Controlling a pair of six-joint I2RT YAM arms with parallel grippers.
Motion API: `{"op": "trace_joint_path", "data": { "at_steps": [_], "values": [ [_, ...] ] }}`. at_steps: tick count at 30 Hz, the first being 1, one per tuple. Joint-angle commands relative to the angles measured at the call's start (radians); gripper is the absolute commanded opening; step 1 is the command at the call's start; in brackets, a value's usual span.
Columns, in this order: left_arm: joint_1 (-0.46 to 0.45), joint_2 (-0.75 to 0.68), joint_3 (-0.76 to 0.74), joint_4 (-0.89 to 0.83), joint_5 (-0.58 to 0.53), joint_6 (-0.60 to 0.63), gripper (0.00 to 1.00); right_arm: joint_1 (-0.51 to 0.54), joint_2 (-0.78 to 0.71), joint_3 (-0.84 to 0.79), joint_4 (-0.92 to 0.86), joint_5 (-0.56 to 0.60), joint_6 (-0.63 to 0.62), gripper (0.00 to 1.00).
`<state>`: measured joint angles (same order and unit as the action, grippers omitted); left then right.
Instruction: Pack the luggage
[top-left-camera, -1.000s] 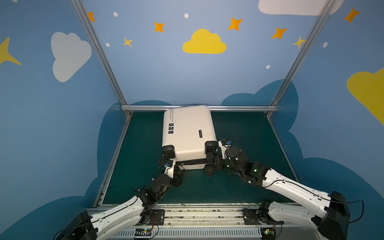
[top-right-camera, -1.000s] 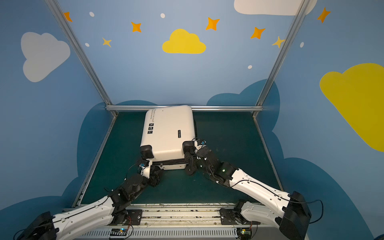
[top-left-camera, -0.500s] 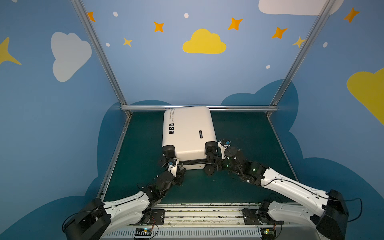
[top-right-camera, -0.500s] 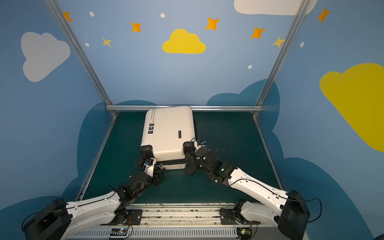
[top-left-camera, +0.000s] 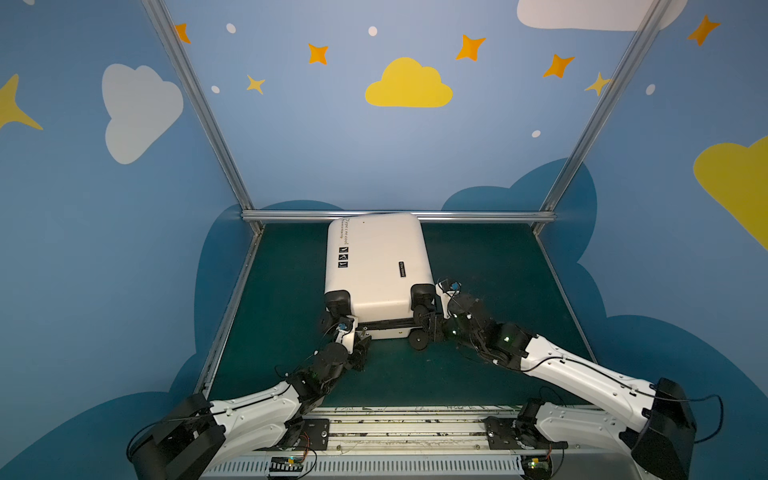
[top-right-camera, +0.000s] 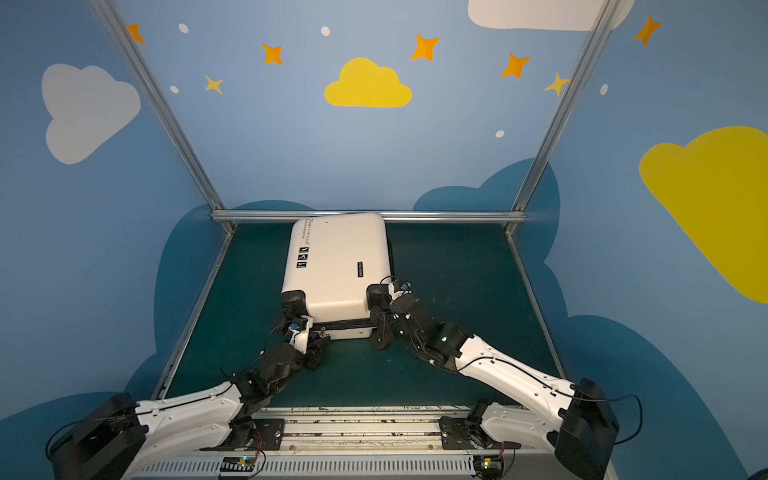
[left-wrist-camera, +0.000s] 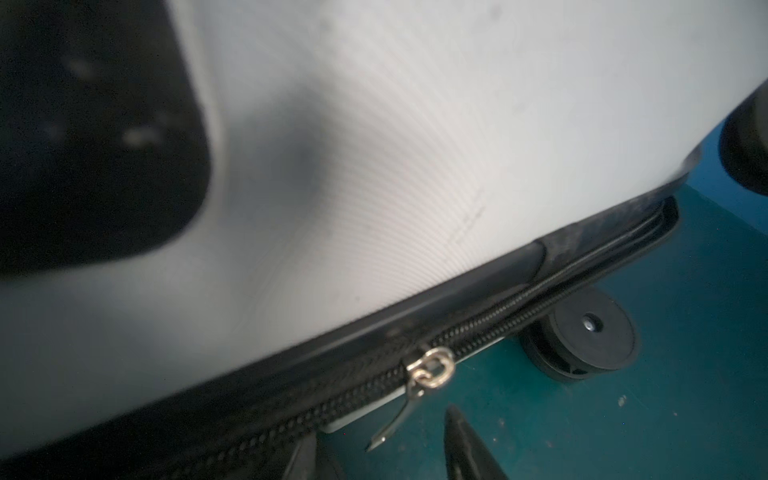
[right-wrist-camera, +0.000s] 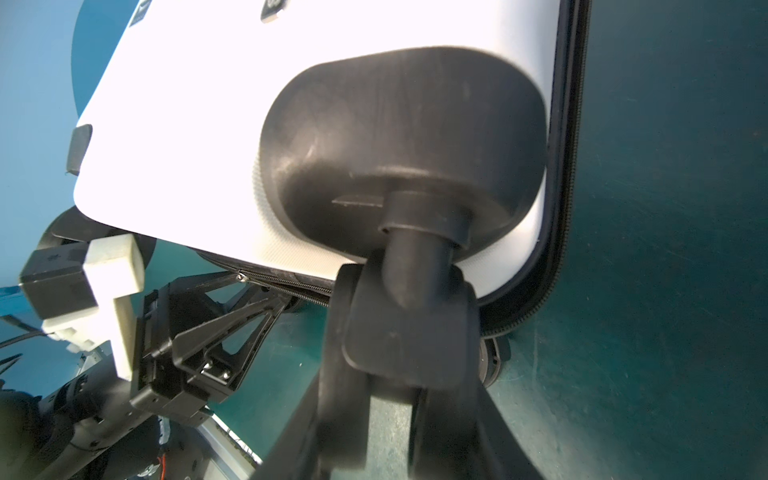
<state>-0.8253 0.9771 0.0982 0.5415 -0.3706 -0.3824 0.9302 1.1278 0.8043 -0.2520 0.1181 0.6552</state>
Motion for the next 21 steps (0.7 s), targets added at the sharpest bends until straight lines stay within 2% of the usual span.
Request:
{"op": "trace_joint_path", "data": {
  "at_steps": [1,11,16,21],
  "values": [
    [-0.015,-0.043,0.039,0.067,-0.031,-0.015,0.54,0.025,-0.003,0.051,0.085,-0.134,-0.100,0.00],
    [-0.031,-0.076,0.036,0.038,-0.062,-0.002,0.53,0.025,-0.001,0.044,0.089,-0.136,-0.101,0.00],
    [-0.026,-0.005,0.045,0.079,-0.065,0.005,0.53,0.025,0.004,0.046,0.088,-0.140,-0.097,0.00],
    [-0.012,0.069,0.068,0.137,-0.062,0.021,0.47,0.025,0.003,0.045,0.079,-0.138,-0.095,0.00]
  ]
}}
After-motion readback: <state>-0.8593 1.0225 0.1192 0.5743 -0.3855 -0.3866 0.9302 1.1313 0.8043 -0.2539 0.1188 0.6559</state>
